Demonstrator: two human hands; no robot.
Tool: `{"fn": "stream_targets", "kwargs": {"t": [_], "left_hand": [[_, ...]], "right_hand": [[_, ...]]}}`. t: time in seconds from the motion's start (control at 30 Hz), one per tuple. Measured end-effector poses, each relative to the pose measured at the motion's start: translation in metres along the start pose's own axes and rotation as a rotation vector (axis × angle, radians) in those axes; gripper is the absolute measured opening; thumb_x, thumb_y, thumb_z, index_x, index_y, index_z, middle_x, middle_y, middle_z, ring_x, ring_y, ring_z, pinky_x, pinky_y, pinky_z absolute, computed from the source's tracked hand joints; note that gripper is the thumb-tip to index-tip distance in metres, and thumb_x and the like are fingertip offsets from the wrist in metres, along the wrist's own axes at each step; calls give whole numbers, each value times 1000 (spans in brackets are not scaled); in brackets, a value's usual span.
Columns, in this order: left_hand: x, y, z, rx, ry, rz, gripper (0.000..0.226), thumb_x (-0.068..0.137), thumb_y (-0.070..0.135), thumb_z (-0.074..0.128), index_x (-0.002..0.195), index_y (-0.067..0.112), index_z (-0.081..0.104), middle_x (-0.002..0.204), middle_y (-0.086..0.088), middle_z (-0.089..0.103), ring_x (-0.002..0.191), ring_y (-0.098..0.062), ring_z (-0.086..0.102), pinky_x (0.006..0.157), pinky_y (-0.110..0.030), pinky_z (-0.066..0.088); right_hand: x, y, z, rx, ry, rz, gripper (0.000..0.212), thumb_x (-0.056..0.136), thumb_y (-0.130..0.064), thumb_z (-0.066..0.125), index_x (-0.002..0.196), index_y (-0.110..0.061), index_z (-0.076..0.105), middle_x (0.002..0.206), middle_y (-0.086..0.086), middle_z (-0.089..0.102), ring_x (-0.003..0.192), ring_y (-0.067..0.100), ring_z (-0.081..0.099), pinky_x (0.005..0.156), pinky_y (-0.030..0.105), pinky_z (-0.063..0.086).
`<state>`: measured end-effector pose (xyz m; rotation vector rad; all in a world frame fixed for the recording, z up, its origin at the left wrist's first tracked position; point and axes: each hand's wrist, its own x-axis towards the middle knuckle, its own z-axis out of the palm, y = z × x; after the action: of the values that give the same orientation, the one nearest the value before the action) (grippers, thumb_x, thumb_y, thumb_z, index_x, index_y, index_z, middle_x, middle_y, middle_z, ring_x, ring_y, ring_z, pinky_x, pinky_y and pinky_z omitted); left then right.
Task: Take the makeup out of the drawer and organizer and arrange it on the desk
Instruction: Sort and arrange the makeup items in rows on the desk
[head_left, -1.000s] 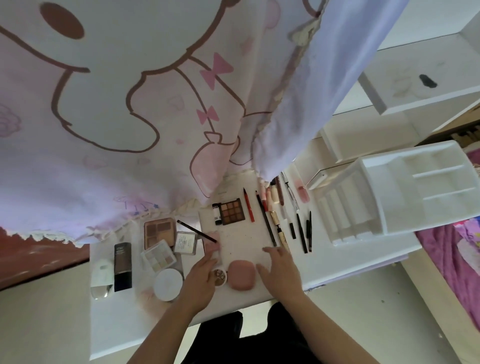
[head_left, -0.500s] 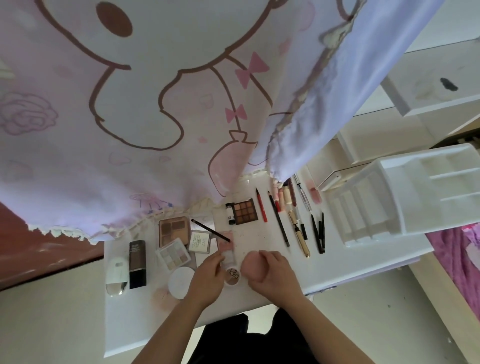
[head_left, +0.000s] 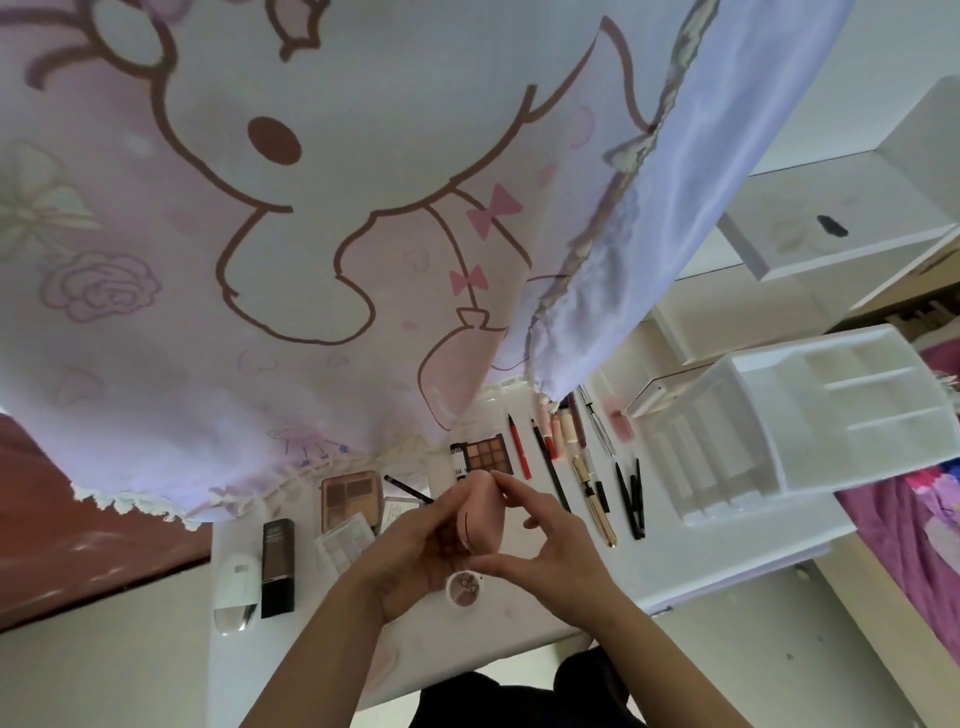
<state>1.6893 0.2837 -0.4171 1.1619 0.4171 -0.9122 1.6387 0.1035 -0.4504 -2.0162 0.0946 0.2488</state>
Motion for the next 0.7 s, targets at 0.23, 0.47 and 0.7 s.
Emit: {"fn": "stream_targets", "kwargs": {"t": [0.23, 0.47, 0.7], "left_hand": [[-3, 10, 7, -56, 55, -18, 48, 76, 45, 74, 96, 1, 76, 86, -21, 66, 76, -29, 64, 77, -42, 55], [0, 12, 13, -57, 31, -93, 48, 77, 47, 71, 89, 1, 78, 85, -19, 68, 74, -28, 66, 81, -42, 57], [2, 15, 12, -70, 39, -109, 55, 66, 46, 85, 90, -3, 76, 79, -18, 66, 69, -27, 67, 72, -39, 58]], "right_hand": [[3, -20, -17, -148, -14, -102, 88, 70, -65, 77, 146, -40, 41, 134, -27, 50, 125, -5, 46, 98, 16, 43], [11, -36, -26, -242, -67, -156, 74, 76, -55, 66, 144, -31, 49, 131, -22, 59, 121, -4, 51, 96, 21, 48], [15, -47, -35, -248, -93, -178, 66, 77, -42, 71, 140, -31, 52, 121, -24, 62, 112, -7, 54, 86, 9, 44]]}}
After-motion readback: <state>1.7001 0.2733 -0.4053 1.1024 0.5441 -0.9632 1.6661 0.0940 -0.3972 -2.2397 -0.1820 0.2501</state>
